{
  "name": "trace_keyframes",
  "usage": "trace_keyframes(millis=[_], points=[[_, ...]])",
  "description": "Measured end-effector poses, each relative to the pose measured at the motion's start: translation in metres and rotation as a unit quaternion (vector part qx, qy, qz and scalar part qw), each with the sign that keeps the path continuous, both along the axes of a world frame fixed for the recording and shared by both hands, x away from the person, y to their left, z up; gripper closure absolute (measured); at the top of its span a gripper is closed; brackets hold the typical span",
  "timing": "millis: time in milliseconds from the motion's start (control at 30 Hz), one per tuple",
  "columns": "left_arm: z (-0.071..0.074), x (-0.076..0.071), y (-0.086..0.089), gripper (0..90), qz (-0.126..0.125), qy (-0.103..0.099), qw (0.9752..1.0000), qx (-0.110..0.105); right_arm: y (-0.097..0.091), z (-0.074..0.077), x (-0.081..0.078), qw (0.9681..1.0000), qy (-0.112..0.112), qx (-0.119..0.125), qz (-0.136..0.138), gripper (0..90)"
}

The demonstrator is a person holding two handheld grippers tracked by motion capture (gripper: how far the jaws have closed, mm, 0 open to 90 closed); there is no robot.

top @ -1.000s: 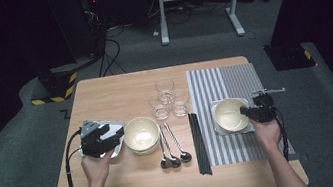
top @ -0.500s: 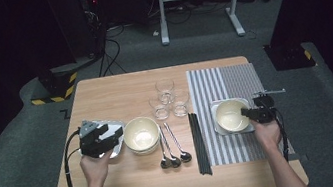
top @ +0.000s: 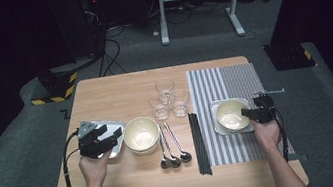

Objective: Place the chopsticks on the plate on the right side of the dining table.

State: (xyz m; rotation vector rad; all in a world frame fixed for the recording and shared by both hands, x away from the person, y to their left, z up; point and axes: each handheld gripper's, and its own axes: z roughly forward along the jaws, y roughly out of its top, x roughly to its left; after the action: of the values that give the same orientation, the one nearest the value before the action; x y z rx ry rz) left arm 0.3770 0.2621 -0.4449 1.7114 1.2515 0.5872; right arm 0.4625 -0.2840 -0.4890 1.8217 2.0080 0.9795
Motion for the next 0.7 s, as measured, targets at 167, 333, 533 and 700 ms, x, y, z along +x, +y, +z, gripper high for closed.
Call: trace_keyframes(millis=[167,333,533,700], points=[[0.0,-0.001,0.002,36.0,0.002,0.001,1.0,0.0,-0.001,-0.002,-0.001,1.0,0.001,-0.001,-0.002,82.1],[0.001,-0.002,0.004,36.0,0.005,0.0,1.0,-0.001,-0.001,-0.001,-0.002,1.0,-0.007,0.001,-0.001,78.2],[0.001,-0.002,0.006,36.0,0.006,-0.001,1.0,-0.002,0.0,0.002,-0.004,0.9998,-0.017,-0.005,-0.002,72.4],[-0.001,-0.003,0.007,36.0,0.007,0.003,1.0,-0.001,0.0,0.008,-0.008,0.9992,-0.032,-0.021,-0.008,67.2]])
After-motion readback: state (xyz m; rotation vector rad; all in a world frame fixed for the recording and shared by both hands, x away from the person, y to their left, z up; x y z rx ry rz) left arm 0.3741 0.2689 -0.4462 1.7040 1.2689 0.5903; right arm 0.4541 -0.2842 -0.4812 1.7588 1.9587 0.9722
